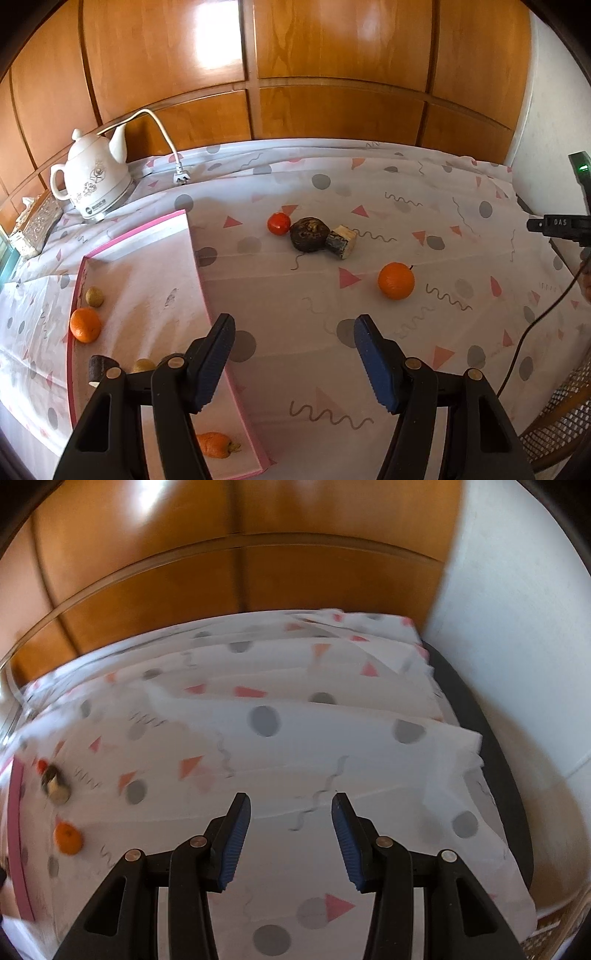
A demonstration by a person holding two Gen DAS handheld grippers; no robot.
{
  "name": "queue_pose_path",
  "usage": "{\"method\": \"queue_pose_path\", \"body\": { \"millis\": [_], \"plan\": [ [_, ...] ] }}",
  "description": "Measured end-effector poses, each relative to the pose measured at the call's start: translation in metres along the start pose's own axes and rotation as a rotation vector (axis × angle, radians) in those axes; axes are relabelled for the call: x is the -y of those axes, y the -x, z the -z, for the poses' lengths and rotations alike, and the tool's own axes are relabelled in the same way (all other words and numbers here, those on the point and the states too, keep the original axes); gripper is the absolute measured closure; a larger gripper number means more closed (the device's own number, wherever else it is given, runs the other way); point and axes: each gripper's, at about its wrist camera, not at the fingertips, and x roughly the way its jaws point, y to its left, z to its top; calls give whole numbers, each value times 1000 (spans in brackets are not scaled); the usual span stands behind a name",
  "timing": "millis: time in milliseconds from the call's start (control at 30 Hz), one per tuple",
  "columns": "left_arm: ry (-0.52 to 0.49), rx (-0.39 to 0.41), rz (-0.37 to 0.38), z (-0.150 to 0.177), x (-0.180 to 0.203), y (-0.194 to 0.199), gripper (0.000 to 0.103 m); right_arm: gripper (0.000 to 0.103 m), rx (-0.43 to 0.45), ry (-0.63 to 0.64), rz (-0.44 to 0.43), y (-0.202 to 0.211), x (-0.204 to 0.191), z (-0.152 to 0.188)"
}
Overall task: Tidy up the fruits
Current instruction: 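Withdraw the right tool while moving the left tool toward the remaining fruits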
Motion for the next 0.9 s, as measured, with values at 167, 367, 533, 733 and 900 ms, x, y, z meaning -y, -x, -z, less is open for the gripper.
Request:
{"method": "queue_pose_path", "body": {
  "millis": [167, 367, 533, 733, 900],
  "plan": [
    [-6, -15, 5, -3, 5, -9, 36, 57, 6, -166, 88, -4, 37, -4],
    [3, -54, 20, -5, 9, -26, 36, 57, -16, -384, 137, -6, 83, 2],
    [53, -101, 53, -10, 6, -44, 36, 56, -16, -497, 165, -6, 107, 7],
    [188, -165, 111, -28, -8, -73, 36, 56, -9, -515, 165, -8, 110, 7],
    [244, -183, 141, -50, -6, -93, 37, 56, 8, -559, 176, -4, 116, 10]
  ]
}}
